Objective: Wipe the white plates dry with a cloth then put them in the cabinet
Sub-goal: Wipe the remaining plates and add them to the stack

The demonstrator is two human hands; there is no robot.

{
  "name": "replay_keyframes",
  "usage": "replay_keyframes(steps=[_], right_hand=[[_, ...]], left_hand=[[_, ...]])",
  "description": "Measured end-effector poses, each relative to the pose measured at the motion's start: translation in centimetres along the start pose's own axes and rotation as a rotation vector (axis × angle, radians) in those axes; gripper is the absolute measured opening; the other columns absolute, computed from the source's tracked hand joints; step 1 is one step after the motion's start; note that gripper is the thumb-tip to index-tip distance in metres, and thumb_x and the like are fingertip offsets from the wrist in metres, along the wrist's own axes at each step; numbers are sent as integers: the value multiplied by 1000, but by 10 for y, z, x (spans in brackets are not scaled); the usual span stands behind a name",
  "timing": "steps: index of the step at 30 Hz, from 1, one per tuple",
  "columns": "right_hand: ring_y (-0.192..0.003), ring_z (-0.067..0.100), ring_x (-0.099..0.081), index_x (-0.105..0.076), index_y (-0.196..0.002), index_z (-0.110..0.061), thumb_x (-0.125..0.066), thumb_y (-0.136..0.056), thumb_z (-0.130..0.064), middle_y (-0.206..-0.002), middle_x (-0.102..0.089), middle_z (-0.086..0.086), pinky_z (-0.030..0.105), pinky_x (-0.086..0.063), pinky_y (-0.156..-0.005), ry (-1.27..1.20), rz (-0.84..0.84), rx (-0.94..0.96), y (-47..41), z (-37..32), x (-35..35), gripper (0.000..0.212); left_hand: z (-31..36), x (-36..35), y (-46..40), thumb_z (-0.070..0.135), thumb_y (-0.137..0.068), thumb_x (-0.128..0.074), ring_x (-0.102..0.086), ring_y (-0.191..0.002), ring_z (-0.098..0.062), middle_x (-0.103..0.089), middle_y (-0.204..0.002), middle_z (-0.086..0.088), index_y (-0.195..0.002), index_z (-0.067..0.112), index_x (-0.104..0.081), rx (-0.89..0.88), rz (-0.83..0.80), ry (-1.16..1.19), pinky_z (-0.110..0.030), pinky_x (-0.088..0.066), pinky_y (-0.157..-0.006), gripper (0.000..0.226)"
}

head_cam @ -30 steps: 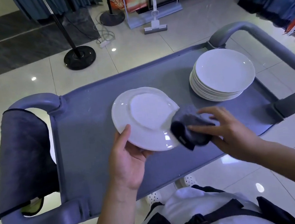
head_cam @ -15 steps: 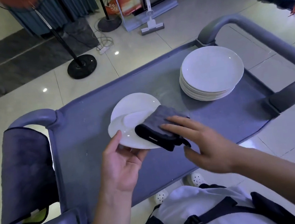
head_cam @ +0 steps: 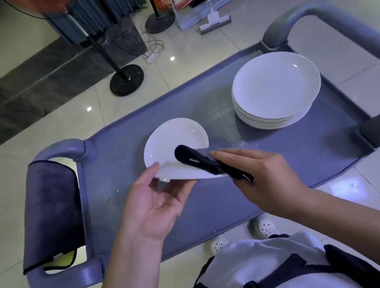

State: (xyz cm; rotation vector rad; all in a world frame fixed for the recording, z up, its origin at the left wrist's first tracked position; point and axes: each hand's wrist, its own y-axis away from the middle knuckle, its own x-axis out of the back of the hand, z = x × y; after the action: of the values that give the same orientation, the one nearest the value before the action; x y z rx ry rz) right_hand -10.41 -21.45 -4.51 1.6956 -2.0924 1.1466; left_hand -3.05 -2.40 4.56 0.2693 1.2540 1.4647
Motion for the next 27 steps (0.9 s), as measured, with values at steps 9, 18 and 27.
replay_keyframes(steps=[9,18,27], right_hand=[[-91,25,-70,-73,-112,-18,-64,-88,4,-109,-76,5,47,-61,-79,-1167,11,-1091,-7,43,30,34],[-119,28,-65,-65,-129,-16,-63,-91,-9,-124,-71,7,53,-54,-98,-1408,-157,-1148,-5,49,42,38],[-111,31,-67,-68,-120,-17,-57,-99,-18,-118,-74,6,54,-56,-92,-1252,145,-1036,-14,68,80,24]], left_hand=[[-19,5,-5,46,-102,-55,-61,-125,-3,-72,-125,14,-120,31,-72,-850,172,-531,-40,-36,-118,29],[-73,12,1,-4,-79,-59,-62,-125,-34,-62,-141,-6,-142,30,-54,-546,-323,-445,-62,-58,-79,72],[-87,0,7,-7,-73,-57,-70,-109,-28,-67,-130,-5,-133,26,-61,-636,-256,-352,-63,-58,-73,69]])
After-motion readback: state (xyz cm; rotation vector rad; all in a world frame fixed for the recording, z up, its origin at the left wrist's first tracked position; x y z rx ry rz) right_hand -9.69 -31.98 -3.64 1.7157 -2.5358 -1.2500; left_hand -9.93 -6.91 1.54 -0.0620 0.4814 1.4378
